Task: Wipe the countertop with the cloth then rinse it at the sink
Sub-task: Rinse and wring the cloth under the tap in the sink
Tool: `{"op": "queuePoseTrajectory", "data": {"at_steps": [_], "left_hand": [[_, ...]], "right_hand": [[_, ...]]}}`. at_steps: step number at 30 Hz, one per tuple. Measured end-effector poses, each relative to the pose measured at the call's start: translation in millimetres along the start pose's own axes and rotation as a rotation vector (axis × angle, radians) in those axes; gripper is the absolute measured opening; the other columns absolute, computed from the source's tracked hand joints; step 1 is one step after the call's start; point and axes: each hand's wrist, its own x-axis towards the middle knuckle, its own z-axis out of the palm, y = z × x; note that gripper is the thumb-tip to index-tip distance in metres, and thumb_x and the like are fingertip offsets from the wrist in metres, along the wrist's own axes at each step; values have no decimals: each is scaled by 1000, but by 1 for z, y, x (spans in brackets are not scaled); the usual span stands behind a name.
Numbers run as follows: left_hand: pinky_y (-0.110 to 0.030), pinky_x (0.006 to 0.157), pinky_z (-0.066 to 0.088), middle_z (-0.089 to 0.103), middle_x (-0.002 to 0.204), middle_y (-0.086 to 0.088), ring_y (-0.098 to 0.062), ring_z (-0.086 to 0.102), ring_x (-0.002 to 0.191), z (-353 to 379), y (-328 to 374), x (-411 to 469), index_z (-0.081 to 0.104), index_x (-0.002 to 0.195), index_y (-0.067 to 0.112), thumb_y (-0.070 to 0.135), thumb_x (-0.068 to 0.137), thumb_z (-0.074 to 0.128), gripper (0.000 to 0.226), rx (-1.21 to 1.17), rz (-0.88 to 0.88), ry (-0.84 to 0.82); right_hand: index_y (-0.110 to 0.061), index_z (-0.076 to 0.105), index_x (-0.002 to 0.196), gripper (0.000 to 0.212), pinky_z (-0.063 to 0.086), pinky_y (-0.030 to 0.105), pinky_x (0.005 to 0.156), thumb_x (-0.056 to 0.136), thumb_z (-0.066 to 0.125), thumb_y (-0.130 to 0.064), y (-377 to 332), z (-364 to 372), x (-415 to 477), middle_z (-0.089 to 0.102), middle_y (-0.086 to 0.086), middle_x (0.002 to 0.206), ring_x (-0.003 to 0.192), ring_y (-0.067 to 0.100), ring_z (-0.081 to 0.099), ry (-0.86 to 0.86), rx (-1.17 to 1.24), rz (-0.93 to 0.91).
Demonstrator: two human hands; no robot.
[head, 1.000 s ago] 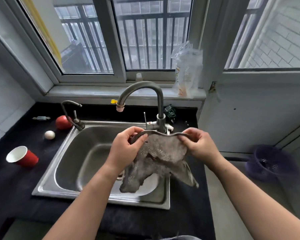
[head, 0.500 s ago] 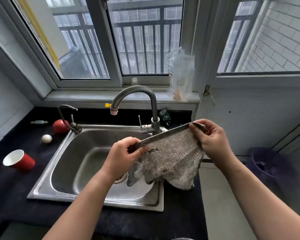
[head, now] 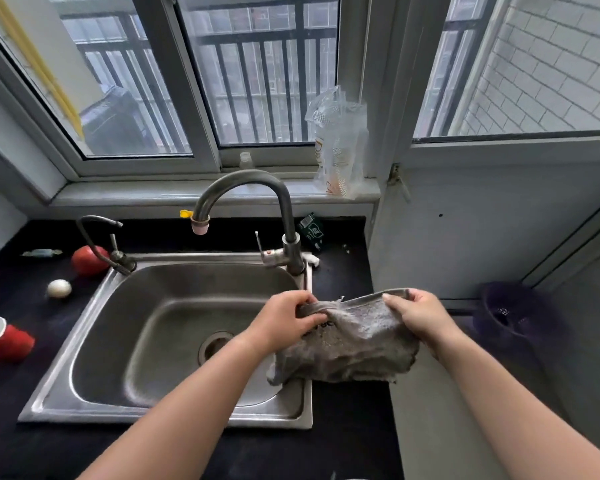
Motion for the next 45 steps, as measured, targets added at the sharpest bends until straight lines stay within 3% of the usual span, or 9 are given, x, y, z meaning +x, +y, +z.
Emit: {"op": "queuePoseTrajectory", "data": {"at_steps": [2, 10, 19, 23, 25, 29, 35, 42, 45], "left_hand": [[-17, 71, 39, 53, 85, 5, -11, 52, 78, 13, -9, 4, 65, 99, 23, 26, 79, 72, 21, 2, -7, 56], [-16, 82, 40, 55, 96, 3, -8, 51, 84, 40, -66, -12, 63, 106, 21, 23, 81, 68, 26, 67, -244, -37], [-20, 94, 34, 51, 116, 0, -14, 50, 112, 80, -104, -25, 53, 123, 19, 33, 83, 67, 44, 4, -476, -58], [-15, 73, 34, 58, 91, 5, -16, 58, 90, 83, -100, -21, 63, 99, 16, 23, 85, 66, 16, 37, -361, 30], [-16, 68, 33, 59, 86, 6, -14, 56, 81, 77, -96, -18, 63, 91, 16, 20, 87, 63, 6, 47, -309, 65], [-19, 66, 37, 61, 79, 8, -10, 55, 75, 59, -81, -12, 57, 84, 19, 18, 94, 51, 12, -7, -228, 147], [-17, 63, 38, 58, 74, 9, -5, 55, 72, 19, -48, 5, 53, 87, 22, 15, 97, 43, 16, -119, -128, 270], [-9, 68, 40, 64, 82, 10, -1, 58, 79, -29, -24, 9, 61, 90, 19, 19, 89, 61, 1, 17, 76, 277], [-10, 68, 42, 64, 79, 16, 1, 59, 77, -44, -23, 3, 61, 86, 27, 22, 87, 64, 6, 32, 136, 291]], "right_hand": [[-7, 65, 82, 3, 51, 24, 60, 82, 67, -10, 15, 3, 5, 68, 7, 79, 64, 13, 61, -6, -50, 5], [-1, 40, 134, 69, 34, 24, 97, 73, 72, -2, 71, 15, 25, 51, 13, 133, 123, 23, 48, -70, -416, 73], [0, 43, 127, 67, 37, 30, 94, 76, 73, -32, 108, 14, 11, 49, 16, 126, 117, 29, 48, 38, -671, 99], [-9, 29, 140, 86, 30, 32, 105, 71, 78, -27, 107, 19, 1, 29, 10, 139, 126, 21, 34, 54, -685, -158], [-17, 46, 128, 70, 32, 36, 105, 67, 80, -26, 107, 19, 2, 33, 7, 136, 125, 23, 33, 1, -779, -269], [-15, 71, 81, 9, 46, 38, 84, 73, 76, -18, 99, 21, 8, 64, 2, 105, 102, 28, 58, 43, -873, -383], [-27, 57, 83, 10, 33, 20, 50, 92, 54, -23, 53, 15, 19, 55, -11, 56, 55, 10, 52, 139, -533, -458], [-43, 57, 101, 33, 45, 24, 68, 72, 70, -50, 9, -10, 24, 47, -14, 92, 77, 6, 52, -229, -852, -463], [-32, 69, 93, 25, 45, 28, 65, 72, 74, -19, -2, -14, 24, 45, -9, 85, 73, 13, 51, -217, -889, -574]]}}
